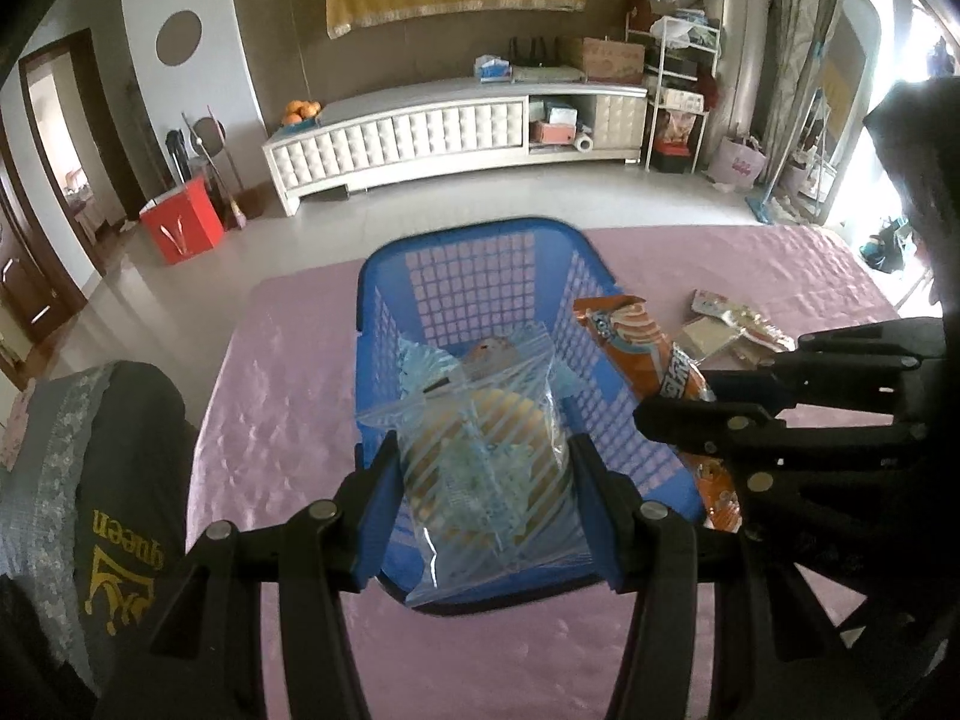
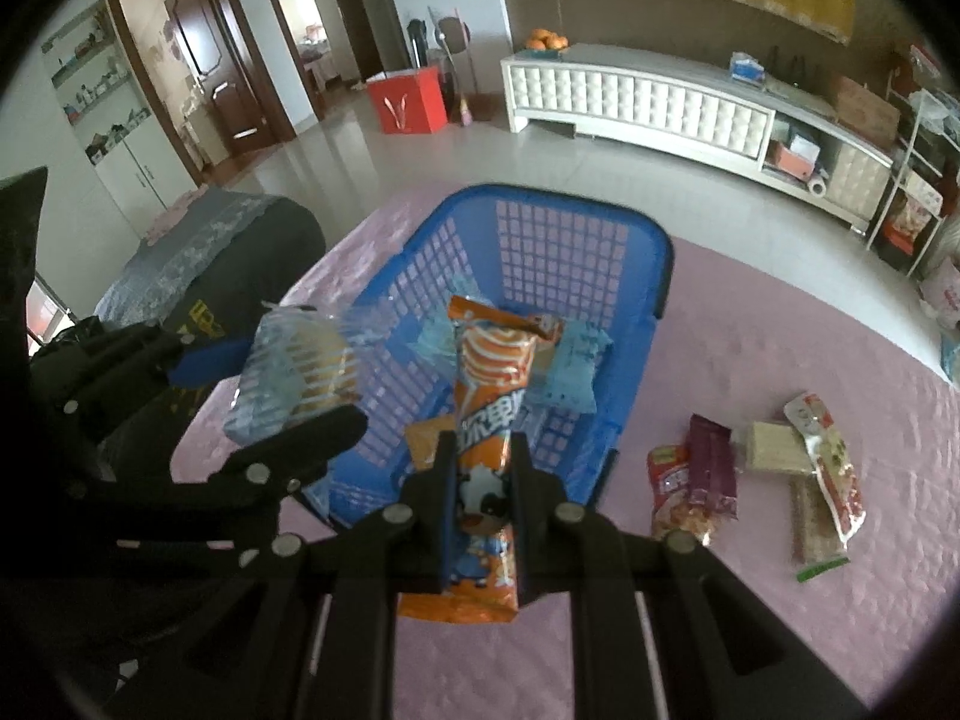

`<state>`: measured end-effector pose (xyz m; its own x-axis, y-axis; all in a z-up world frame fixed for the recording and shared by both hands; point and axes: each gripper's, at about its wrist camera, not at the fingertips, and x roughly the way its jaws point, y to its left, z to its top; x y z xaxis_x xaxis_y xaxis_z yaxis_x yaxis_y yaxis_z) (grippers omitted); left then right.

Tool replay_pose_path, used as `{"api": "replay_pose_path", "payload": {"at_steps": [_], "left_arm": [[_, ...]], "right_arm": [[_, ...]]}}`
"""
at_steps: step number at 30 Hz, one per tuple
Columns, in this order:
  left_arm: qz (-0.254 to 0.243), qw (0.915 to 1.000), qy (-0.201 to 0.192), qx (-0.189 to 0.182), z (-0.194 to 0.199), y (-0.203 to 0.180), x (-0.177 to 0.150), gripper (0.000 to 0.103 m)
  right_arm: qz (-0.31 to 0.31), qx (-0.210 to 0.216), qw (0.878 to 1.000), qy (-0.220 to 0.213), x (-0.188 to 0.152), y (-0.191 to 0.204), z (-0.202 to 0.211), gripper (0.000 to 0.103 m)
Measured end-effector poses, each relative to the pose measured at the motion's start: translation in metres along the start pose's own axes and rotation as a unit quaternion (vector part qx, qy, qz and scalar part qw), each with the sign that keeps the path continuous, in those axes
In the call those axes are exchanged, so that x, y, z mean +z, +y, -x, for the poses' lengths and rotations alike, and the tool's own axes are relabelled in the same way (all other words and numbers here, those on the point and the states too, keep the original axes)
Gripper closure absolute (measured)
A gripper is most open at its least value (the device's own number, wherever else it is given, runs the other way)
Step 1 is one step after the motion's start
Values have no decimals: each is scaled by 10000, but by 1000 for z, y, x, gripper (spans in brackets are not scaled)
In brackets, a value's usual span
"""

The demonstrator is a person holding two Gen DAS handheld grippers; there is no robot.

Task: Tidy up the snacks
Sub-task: 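Carry both snacks over the blue basket and release them from both grippers, then withdraw both open grippers from the basket toward the snack pile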

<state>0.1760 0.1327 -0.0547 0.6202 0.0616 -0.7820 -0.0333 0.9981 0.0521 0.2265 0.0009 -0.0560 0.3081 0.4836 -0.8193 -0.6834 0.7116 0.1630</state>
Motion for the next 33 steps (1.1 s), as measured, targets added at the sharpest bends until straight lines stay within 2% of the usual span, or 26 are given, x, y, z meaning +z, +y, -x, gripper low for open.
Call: {"api": "replay_pose_path", "payload": {"at_steps": [6,13,15,19,27,33], "left_arm": [[110,9993,353,-89,-38,11,-13,52],[100,9992,384,9,-43,11,-10,50],[146,9992,361,36,-41,15,-10,40],[271,9989,374,-1,-32,20,-11,40],[420,9991,77,46,4,27,-12,40],[458,9989,-35,125,13,39,-11,40]], "right_arm": [[-63,-33,9997,216,-5,-6,-20,84],[-93,-52,9997,206,-3,-8,-17,84],[-78,-45,9998,171,-3,-6,-12,84],[-31,-41,9999,109,-4,-4,-3,84],[39,-9,10000,-66,-2,8,16,84],[145,-2,9999,-47,8,15,9,84]]}}
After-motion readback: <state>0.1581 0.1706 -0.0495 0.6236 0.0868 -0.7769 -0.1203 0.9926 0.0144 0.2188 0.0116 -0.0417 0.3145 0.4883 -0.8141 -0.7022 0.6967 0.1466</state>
